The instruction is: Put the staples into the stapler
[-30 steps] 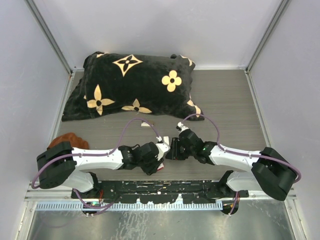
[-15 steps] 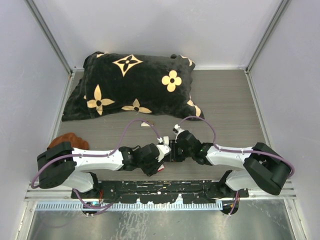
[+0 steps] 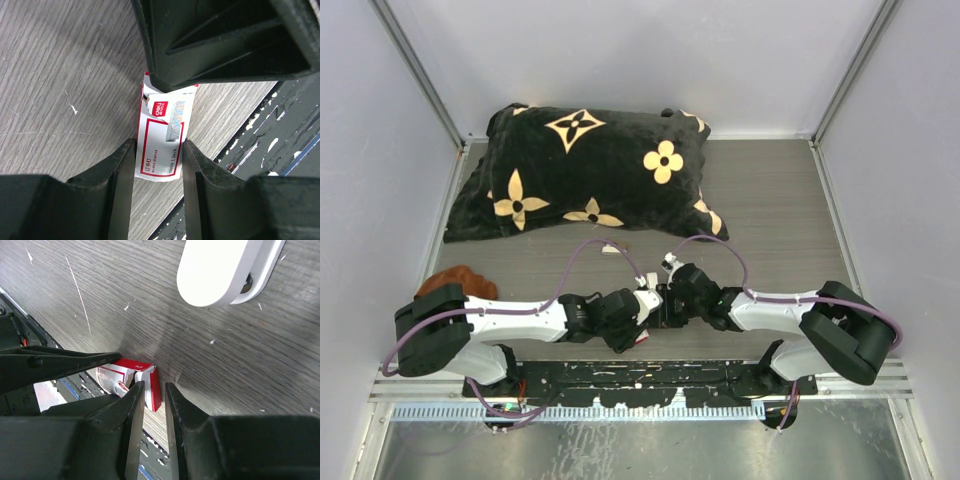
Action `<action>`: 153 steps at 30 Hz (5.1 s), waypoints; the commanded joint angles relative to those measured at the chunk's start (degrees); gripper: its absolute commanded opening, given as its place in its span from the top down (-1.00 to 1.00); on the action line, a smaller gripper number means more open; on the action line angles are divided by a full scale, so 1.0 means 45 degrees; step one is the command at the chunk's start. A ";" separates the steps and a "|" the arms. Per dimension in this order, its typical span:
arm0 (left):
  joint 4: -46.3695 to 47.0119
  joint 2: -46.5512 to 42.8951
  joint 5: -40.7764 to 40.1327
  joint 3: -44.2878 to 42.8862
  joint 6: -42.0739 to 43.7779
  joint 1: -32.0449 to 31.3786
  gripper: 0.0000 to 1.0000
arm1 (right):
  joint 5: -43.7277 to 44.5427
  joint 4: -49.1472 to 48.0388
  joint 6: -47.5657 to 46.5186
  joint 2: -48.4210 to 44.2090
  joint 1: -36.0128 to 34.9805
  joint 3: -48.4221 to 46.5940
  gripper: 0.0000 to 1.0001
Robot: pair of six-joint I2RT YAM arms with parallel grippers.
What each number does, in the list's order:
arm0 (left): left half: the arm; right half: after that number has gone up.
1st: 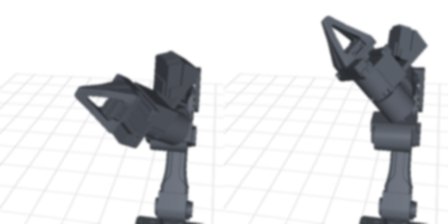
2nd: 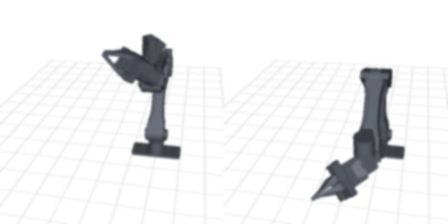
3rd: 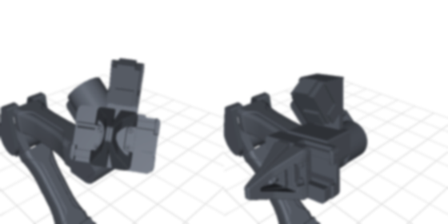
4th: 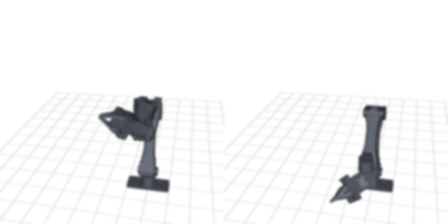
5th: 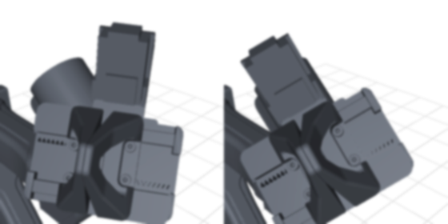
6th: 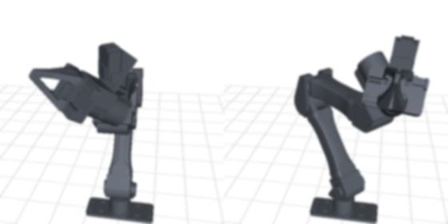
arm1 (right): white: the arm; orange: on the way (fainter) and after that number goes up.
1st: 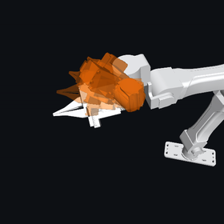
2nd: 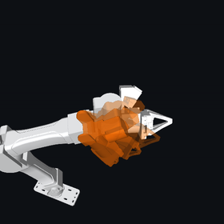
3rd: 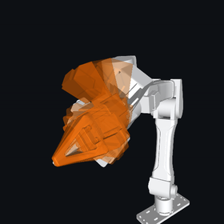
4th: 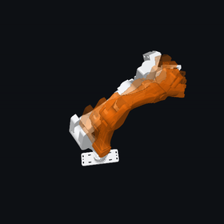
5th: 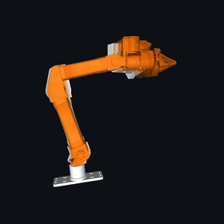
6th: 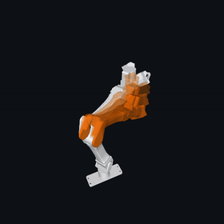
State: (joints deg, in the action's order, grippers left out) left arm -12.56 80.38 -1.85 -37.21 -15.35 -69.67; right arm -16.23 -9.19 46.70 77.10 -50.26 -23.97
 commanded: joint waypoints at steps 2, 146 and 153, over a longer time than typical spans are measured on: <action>0.0115 0.0373 0.0179 -0.0011 0.0062 -0.0201 0.39 | -0.0442 -0.0757 -0.0095 0.0352 -0.0146 -0.0001 0.43; -0.0819 0.0416 -0.0810 -0.0504 -0.0368 -0.0748 -0.43 | 0.2204 0.4690 -0.2401 -0.4823 0.2831 0.0645 0.21; -0.2255 -0.2369 -0.1733 -0.1304 -0.1425 -0.0720 -0.62 | 0.3235 0.6215 -0.2885 -0.5719 0.2834 -0.0379 -0.10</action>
State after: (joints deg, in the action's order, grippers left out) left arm -17.56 79.07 -5.50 -39.90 -18.11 -73.08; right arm -5.96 14.68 35.94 53.67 -37.76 -20.86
